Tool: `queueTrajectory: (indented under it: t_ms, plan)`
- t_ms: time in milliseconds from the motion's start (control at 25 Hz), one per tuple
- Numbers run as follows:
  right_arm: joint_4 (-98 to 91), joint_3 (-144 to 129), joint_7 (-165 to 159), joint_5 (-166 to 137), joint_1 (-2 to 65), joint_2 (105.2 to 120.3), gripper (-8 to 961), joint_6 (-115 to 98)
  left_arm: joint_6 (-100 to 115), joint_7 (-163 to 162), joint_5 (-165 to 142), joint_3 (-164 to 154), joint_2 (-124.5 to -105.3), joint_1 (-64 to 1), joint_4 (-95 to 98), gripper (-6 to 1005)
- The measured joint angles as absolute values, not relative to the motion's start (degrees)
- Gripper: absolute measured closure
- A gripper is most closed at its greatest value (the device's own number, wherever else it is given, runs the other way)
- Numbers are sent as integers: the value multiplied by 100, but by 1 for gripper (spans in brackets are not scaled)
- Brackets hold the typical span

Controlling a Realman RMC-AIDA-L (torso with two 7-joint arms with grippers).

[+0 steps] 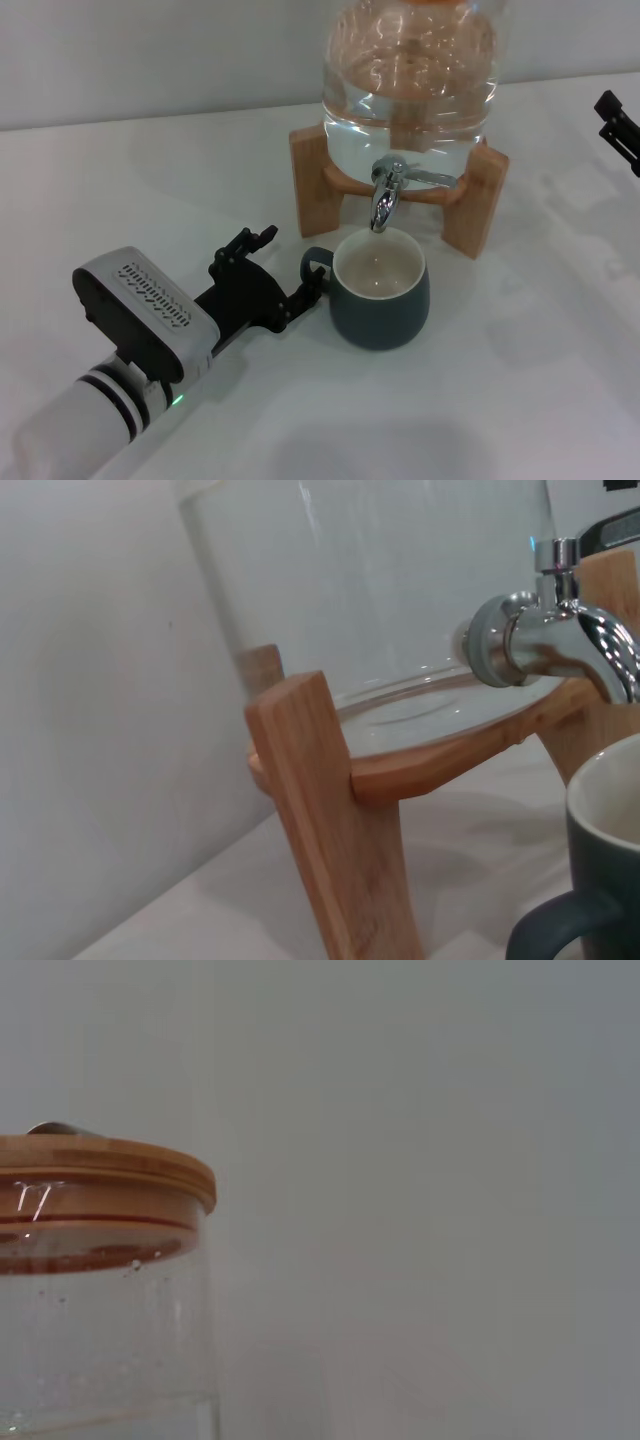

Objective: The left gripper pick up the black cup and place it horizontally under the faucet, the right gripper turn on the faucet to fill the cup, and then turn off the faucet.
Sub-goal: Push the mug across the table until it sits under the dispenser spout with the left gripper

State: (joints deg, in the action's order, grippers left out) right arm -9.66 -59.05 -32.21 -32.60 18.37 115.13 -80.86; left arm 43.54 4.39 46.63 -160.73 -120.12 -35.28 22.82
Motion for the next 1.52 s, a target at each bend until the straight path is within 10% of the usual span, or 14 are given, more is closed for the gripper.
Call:
queueTrajectory:
  t_ms: [1520]
  plan:
    - [-981,-5940,-3217,-3260,1863,11513,90,-8077,4619,738,4667,-15858,-11997,-3426,2408,220]
